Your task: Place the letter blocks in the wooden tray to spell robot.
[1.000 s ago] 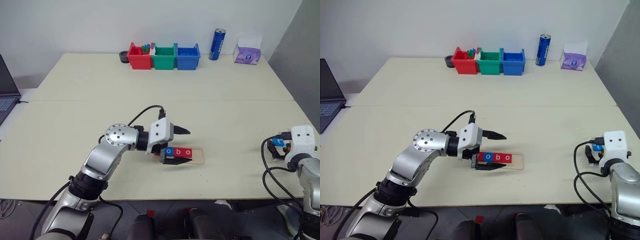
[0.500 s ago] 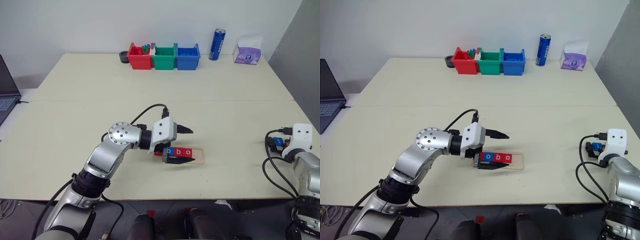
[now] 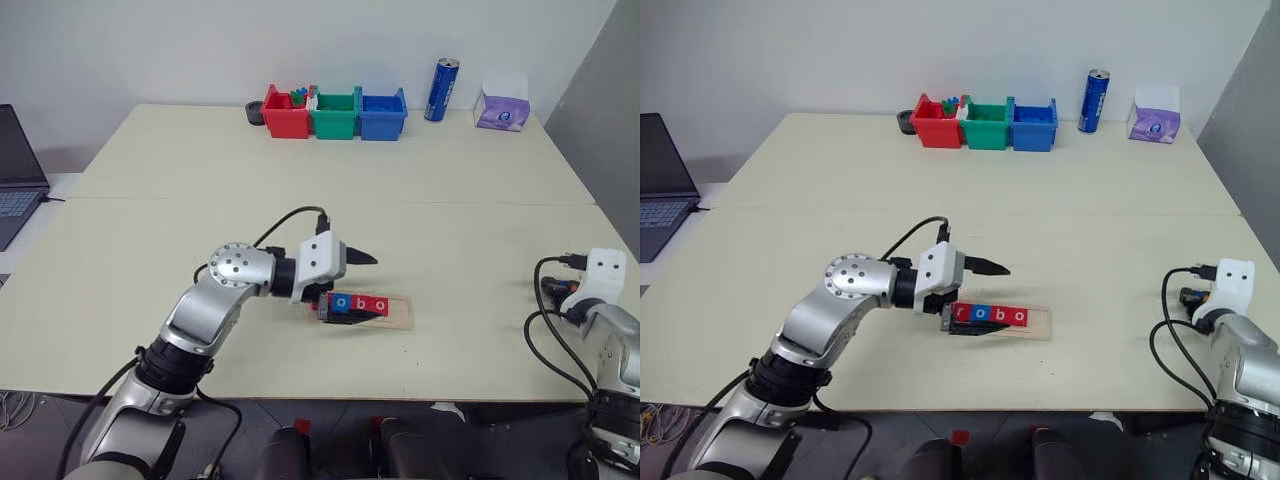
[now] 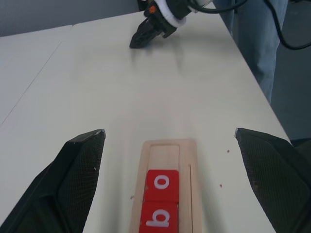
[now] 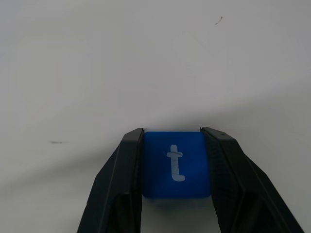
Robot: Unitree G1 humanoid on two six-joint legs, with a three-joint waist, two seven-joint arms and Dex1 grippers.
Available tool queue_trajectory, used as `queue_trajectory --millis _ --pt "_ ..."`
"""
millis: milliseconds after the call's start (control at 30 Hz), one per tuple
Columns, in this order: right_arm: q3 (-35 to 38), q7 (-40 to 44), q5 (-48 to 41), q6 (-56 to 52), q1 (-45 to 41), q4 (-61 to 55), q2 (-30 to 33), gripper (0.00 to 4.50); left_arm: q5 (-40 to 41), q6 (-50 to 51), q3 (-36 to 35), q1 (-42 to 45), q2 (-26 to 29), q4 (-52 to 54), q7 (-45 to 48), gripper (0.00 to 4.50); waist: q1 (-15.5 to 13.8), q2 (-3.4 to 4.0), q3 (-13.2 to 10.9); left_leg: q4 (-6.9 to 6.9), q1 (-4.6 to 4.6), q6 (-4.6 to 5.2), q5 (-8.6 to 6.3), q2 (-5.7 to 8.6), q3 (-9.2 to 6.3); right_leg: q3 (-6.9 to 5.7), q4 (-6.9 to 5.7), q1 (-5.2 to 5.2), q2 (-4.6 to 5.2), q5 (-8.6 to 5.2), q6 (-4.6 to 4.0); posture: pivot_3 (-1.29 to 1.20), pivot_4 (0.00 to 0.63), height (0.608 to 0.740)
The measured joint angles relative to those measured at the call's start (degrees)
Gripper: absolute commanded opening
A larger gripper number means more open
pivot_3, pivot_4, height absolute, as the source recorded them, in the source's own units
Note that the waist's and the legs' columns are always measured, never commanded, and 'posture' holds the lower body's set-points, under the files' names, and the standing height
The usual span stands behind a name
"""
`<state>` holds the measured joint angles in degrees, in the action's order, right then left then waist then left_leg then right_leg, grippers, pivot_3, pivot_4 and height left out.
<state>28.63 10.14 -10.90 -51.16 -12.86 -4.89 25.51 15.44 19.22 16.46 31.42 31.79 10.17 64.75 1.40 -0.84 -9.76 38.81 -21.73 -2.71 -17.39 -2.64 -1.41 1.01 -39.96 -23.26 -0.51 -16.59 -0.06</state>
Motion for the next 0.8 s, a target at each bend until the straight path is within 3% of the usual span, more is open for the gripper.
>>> queue_trajectory --millis 167,400,800 --pt "-3.7 -3.0 -1.8 -8.5 4.3 -15.9 -7.3 1.44 0.1 -1.0 -2.3 -3.2 4.1 -0.9 1.3 4.50 0.6 0.06 0.0 -0.07 0.04 0.01 0.00 -0.08 -0.04 0.03 -0.03 -0.05 -0.10 -0.01 -0.01 0.00 0.150 0.740" --pt "-18.8 -11.1 -2.5 -19.8 7.2 -34.7 -24.6 1.44 1.0 -1.8 -3.5 -7.5 6.4 0.8 3.0 4.50 0.1 0.12 0.0 -0.07 -0.11 0.00 0.00 -0.09 -0.10 -0.06 0.01 -0.15 -0.09 -0.04 -0.03 0.00 0.150 0.740" --pt "-21.2 -18.9 3.1 -19.1 10.3 -37.6 -29.4 1.44 1.3 -2.0 -3.5 -7.6 6.8 1.5 3.4 4.50 0.3 0.09 0.0 -0.09 -0.10 0.00 0.00 -0.05 -0.07 -0.06 0.06 -0.16 -0.03 -0.16 0.28 0.00 0.150 0.740"
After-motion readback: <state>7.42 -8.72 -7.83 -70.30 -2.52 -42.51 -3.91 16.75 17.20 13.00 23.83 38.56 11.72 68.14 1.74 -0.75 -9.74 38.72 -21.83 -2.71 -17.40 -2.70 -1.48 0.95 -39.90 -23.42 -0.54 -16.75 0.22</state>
